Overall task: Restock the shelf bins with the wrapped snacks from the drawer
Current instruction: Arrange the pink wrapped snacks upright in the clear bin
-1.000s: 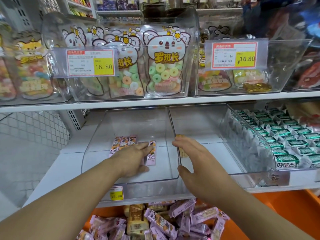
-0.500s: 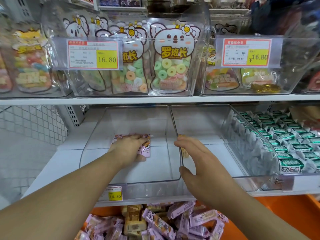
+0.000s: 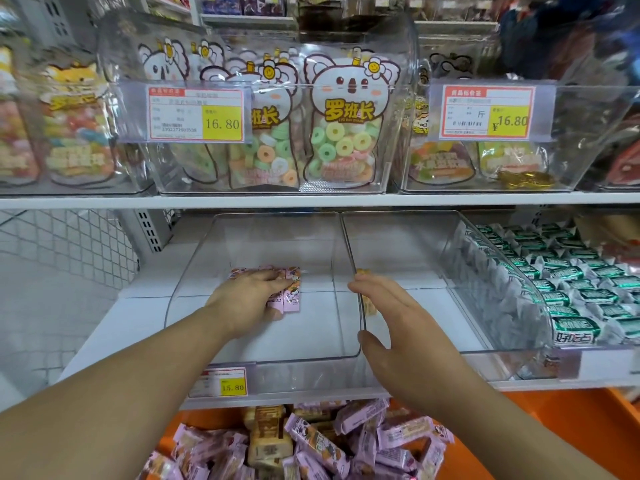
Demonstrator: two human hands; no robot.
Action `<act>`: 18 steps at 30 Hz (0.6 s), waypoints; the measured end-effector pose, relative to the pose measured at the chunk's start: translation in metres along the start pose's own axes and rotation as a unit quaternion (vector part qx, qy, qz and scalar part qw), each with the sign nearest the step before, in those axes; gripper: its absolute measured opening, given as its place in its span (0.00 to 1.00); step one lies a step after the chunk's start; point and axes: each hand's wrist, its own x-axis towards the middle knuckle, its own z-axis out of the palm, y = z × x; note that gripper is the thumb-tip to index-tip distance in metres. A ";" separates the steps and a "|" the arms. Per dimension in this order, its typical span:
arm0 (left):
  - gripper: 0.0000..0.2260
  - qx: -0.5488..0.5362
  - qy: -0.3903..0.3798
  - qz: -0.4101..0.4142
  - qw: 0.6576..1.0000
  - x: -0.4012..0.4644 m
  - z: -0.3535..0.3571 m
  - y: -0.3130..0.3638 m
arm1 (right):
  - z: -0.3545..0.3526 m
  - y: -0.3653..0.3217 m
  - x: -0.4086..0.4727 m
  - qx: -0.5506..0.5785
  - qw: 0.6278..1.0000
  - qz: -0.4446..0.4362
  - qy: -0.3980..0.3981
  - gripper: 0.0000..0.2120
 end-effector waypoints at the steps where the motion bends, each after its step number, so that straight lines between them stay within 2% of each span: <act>1: 0.33 0.003 0.001 -0.004 1.000 0.000 0.000 0.001 | 0.000 0.000 0.000 -0.001 1.000 0.000 0.000 0.30; 12: 0.38 -0.050 -0.004 -0.018 0.999 -0.001 0.007 -0.008 | -0.001 0.000 0.000 -0.007 1.000 0.002 -0.005 0.30; 18: 0.29 -0.124 0.044 -0.007 0.991 -0.033 -0.009 0.004 | -0.010 -0.007 -0.005 -0.017 1.000 0.008 -0.015 0.30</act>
